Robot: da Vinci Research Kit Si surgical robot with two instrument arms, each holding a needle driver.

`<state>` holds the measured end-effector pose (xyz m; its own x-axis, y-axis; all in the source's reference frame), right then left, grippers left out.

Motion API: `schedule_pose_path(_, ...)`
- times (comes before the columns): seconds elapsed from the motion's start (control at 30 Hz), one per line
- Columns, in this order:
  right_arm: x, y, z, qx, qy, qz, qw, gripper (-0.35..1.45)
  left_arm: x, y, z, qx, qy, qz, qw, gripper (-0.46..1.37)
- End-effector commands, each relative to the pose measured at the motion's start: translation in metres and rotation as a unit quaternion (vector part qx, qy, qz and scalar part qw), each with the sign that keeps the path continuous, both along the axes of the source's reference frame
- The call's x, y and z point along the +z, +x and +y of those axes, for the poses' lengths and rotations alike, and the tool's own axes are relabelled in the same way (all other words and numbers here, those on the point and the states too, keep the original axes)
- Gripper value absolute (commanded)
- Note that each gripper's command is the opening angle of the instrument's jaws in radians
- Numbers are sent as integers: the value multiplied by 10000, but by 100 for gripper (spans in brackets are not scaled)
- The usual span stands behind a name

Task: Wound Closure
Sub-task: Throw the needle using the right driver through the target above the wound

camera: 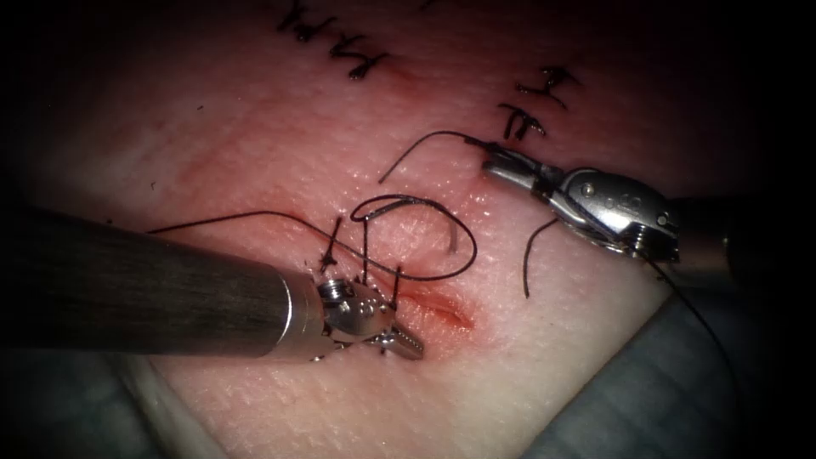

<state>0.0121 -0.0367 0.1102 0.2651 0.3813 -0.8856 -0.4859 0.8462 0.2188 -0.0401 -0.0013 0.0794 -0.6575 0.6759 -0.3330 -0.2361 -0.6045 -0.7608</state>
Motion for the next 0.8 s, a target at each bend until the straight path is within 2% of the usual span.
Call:
schedule_pose_path(0.03, 3, 3, -3, -70, 27, -52, 10000, 75, 1, -1, 0, 9, 40, -27, 10000, -35)
schedule_pose_path(0.2, 15, 11, -21, -287, 129, -299, 9991, 85, 0, 0, -1, 15, 39, -31, 10000, -35)
schedule_pose_path(0.3, 16, 18, -27, -401, 113, -425, 9982, 86, 0, 1, -1, 18, 39, -33, 10000, -35)
schedule_pose_path(0.43, 9, 29, -31, -594, -185, -601, 9963, 86, 0, 2, -1, 21, 38, -34, 10000, -35)
schedule_pose_path(0.63, -7, 56, -32, -1041, -704, -1029, 9867, 81, 1, 2, -3, 24, 31, -33, 10000, -35)
schedule_pose_path(0.8, -6, 70, -32, -1177, -881, -1227, 9815, 81, 1, 2, -3, 26, 29, -34, 10000, -35)
